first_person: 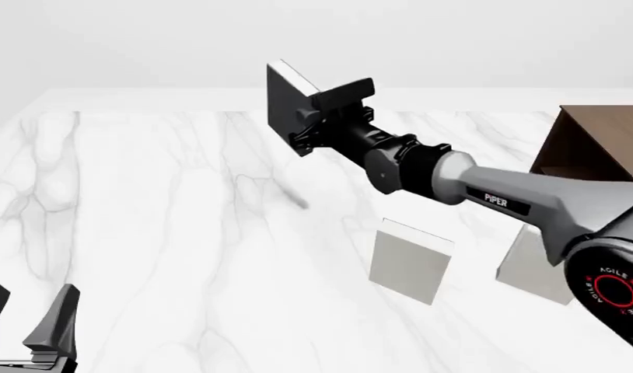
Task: Pick up the book on the left and place it on top of the shelf.
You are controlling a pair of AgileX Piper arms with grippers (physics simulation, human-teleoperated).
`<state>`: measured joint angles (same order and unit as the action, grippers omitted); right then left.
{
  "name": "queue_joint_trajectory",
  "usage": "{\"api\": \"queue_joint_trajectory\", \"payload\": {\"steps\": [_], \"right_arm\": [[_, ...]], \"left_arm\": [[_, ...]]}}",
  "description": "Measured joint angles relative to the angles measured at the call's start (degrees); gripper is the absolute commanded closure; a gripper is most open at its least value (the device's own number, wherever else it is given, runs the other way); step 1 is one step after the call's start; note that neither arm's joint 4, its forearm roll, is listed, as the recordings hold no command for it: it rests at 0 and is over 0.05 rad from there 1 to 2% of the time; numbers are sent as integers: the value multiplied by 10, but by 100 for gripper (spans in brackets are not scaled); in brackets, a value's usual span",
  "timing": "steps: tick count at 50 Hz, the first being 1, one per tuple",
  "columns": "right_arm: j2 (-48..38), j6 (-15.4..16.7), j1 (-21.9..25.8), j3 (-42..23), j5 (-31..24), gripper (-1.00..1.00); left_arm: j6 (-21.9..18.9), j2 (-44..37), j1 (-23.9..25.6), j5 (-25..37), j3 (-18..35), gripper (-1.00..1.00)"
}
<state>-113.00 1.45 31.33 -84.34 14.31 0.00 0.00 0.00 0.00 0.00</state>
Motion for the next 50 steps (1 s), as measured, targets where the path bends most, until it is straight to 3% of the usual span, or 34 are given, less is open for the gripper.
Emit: {"api": "queue_joint_trajectory", "payload": {"steps": [30, 50], "right_arm": [[162, 42, 8, 113, -30, 100], [265, 73, -16, 182, -51, 100]], "left_arm": [[0, 0, 0, 0, 0, -100], [0, 0, 0, 0, 0, -100]]}}
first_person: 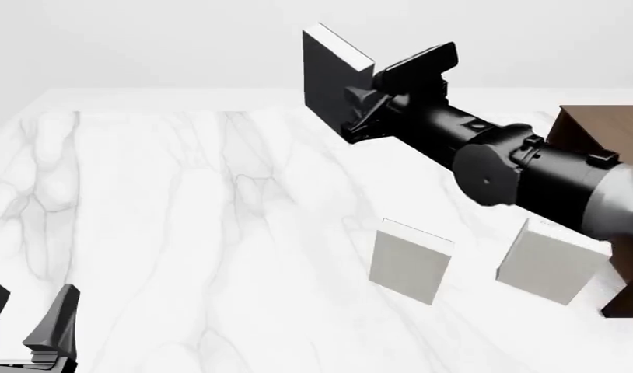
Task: Pick up the book on the left and place it on top of the shelf.
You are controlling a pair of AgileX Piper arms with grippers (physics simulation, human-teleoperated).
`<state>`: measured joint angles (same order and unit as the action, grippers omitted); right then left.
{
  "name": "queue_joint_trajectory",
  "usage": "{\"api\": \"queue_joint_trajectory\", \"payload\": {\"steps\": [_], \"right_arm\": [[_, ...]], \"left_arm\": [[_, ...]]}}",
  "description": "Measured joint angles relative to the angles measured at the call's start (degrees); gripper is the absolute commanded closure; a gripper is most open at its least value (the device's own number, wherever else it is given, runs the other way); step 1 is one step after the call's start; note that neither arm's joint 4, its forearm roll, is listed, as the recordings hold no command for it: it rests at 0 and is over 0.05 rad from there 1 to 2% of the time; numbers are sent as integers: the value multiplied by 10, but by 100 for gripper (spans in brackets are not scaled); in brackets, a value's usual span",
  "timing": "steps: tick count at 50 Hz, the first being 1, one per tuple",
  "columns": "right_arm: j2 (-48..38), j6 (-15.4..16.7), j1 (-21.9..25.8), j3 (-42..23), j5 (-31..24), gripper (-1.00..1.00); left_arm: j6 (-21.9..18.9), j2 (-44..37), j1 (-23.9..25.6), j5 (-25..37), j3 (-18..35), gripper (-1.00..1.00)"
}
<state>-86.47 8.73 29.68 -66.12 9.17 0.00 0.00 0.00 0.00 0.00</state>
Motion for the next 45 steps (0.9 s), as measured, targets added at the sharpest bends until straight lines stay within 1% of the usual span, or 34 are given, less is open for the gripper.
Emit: {"api": "queue_joint_trajectory", "payload": {"steps": [15, 23, 45], "right_arm": [[67, 25, -29, 30, -33, 100], [99, 47, -45, 34, -63, 100], [198, 99, -111, 62, -136, 100]], "left_arm": [[0, 0, 0, 0, 0, -100], [0, 0, 0, 0, 0, -100], [0, 0, 0, 0, 0, -100]]}}
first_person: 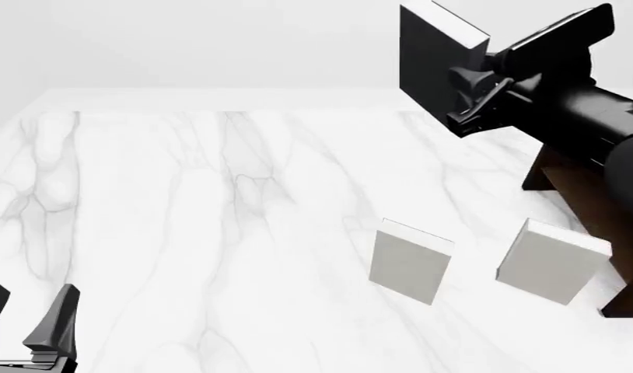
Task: Pick up the book on the left and place it on top of the shelf.
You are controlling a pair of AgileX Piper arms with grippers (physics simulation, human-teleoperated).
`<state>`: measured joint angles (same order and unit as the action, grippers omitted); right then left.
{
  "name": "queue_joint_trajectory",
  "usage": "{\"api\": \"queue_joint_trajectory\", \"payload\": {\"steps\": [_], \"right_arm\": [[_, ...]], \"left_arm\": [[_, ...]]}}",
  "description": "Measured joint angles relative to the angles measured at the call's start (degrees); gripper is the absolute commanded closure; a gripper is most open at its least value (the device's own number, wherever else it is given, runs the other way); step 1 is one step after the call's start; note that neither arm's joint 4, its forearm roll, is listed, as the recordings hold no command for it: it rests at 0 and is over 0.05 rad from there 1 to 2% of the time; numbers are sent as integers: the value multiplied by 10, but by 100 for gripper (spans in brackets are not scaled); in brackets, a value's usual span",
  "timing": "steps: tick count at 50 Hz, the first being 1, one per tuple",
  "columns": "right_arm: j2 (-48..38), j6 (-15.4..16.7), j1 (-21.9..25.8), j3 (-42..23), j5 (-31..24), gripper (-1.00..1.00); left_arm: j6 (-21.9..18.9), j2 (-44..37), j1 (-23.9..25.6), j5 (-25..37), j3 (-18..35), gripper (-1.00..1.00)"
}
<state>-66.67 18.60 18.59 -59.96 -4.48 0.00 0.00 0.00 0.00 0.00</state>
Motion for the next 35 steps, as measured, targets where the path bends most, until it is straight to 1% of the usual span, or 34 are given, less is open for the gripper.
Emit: {"api": "queue_joint_trajectory", "payload": {"steps": [14, 35], "right_arm": [[42, 38, -45, 4, -37, 100], [57, 96, -110, -9, -72, 100]], "left_arm": [[0, 0, 0, 0, 0, -100], [0, 0, 0, 0, 0, -100]]}}
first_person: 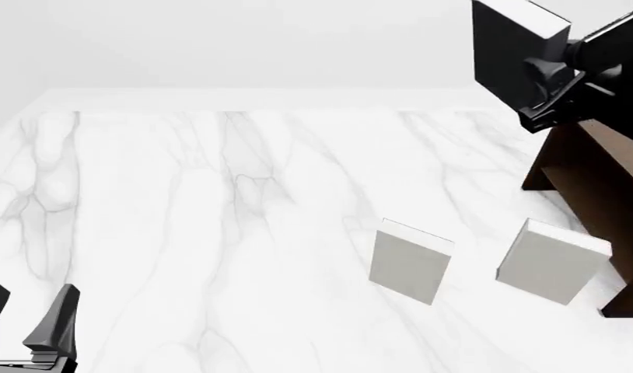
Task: Pick up the book on the left and place it on top of the shelf.
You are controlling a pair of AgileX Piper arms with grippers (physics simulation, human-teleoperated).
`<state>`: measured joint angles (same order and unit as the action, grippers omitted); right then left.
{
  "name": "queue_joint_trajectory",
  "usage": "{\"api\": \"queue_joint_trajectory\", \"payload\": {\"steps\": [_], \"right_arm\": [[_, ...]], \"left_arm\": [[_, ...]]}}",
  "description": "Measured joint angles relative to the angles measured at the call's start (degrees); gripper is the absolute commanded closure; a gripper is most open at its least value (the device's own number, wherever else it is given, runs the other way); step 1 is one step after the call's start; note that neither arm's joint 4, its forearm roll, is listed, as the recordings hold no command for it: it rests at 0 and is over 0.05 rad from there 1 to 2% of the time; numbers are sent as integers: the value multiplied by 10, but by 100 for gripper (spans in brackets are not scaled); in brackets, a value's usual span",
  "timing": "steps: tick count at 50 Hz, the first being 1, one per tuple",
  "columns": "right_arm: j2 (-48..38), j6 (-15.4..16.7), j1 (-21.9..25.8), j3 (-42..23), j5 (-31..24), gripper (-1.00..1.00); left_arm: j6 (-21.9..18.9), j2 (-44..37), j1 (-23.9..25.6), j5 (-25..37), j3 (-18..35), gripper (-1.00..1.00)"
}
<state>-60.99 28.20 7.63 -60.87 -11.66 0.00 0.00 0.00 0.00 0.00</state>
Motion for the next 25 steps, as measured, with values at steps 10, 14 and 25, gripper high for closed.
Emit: {"api": "queue_joint_trajectory", "payload": {"steps": [10, 14, 25], "right_arm": [[15, 24, -35, 1, -12, 100], [25, 33, -48, 3, -18, 100], [57, 58, -83, 9, -39, 100]], "left_arm": [[0, 0, 0, 0, 0, -100], [0, 0, 0, 0, 0, -100], [0, 0, 0, 0, 0, -100]]}}
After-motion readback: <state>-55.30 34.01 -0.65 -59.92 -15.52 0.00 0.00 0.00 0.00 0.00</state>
